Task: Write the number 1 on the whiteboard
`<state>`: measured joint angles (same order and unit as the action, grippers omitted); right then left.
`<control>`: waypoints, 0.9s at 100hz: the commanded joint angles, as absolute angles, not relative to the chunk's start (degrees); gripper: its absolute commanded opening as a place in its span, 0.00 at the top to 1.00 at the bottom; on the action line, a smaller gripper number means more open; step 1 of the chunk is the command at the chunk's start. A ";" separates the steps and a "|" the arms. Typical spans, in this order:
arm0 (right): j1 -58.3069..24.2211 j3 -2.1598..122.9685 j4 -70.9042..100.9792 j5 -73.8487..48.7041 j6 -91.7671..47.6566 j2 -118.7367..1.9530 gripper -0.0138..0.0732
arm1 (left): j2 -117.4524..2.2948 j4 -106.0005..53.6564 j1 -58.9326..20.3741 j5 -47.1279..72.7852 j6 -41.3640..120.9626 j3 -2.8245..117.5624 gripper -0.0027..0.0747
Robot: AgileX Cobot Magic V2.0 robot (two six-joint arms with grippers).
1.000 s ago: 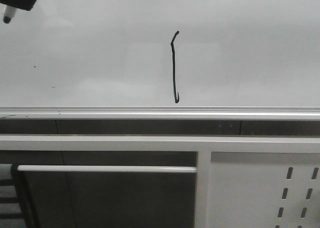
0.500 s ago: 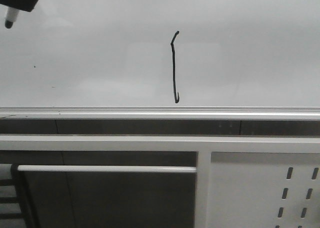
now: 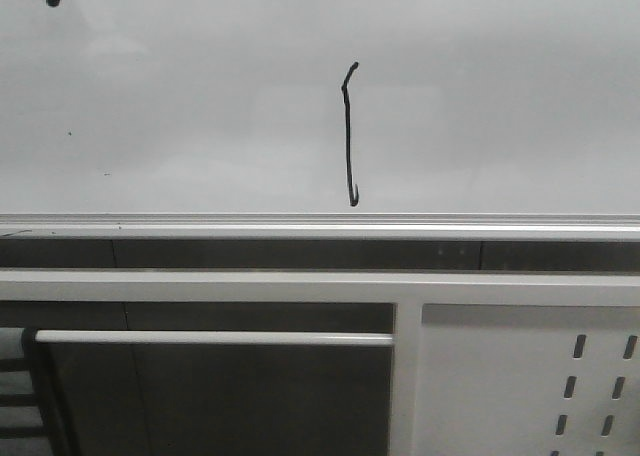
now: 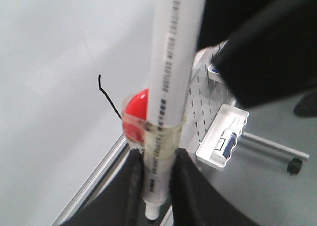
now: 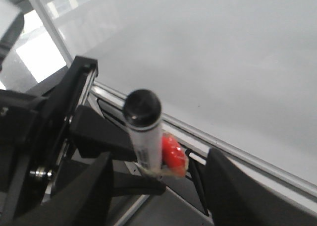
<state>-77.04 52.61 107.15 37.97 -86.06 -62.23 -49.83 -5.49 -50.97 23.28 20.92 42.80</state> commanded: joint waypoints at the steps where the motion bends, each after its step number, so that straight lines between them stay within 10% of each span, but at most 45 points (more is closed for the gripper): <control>1: -76.96 54.36 105.62 39.27 -88.51 -57.97 0.42 | -49.18 -6.39 -50.87 15.18 17.08 42.81 0.99; 13: -76.96 54.36 106.29 41.20 -92.48 -53.19 0.55 | -49.18 -6.39 -50.24 7.71 13.50 38.98 0.99; 28: -76.96 52.87 106.29 43.29 -97.85 -45.95 0.94 | -49.18 -8.76 -46.90 -0.80 10.17 33.71 0.99; 90: -76.96 37.40 106.29 55.41 -122.74 -33.08 0.92 | -60.03 -19.91 -39.98 -22.44 9.75 26.04 0.99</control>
<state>-77.04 36.87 107.23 54.72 -121.31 -33.57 -58.54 -18.47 -40.18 -14.27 10.40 24.61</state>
